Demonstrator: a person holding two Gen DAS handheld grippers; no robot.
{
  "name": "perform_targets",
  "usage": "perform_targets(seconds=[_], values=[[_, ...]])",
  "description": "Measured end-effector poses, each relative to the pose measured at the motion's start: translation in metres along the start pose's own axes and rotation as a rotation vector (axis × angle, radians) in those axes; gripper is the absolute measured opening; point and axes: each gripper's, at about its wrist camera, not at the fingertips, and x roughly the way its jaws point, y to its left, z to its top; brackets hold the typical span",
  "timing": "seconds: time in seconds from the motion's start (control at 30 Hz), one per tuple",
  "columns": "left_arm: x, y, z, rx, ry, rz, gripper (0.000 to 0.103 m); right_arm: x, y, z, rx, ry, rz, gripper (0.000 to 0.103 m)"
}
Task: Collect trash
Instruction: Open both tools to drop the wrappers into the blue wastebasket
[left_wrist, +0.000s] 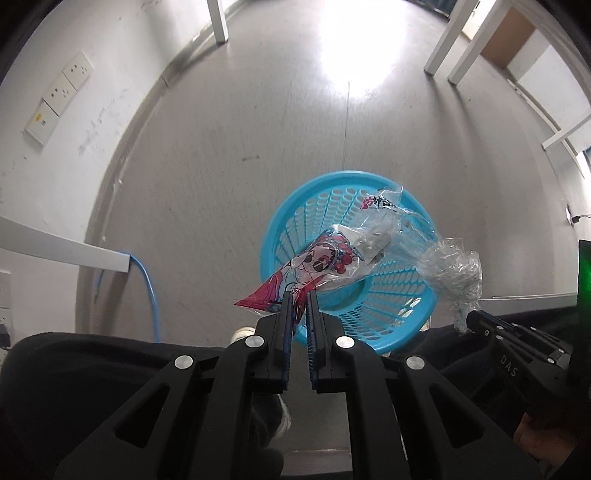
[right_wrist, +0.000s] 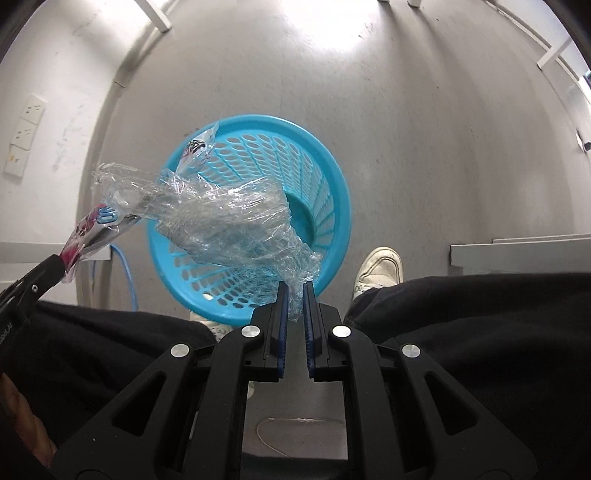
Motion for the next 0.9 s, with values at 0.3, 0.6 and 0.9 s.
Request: perform_targets(seconds=[0.3,0.6,0.9], values=[[0.06,-0.003,0.02,-0.02,0.111,0.014,0.007,0.054,-0.002,0.02,0.038,0.096,-0.011,0.008],[0.1,-0.001,0.028,-0.044,0.219,-0.01,0.009,0.081,-0.005,0.028,0.076,0.154,0.01,0.01],[0.093,0.005,0.027,-0.089,0.19,-0.029,0.045,0.073,0.005,0.026,0.048,0.137,0.08,0.031]])
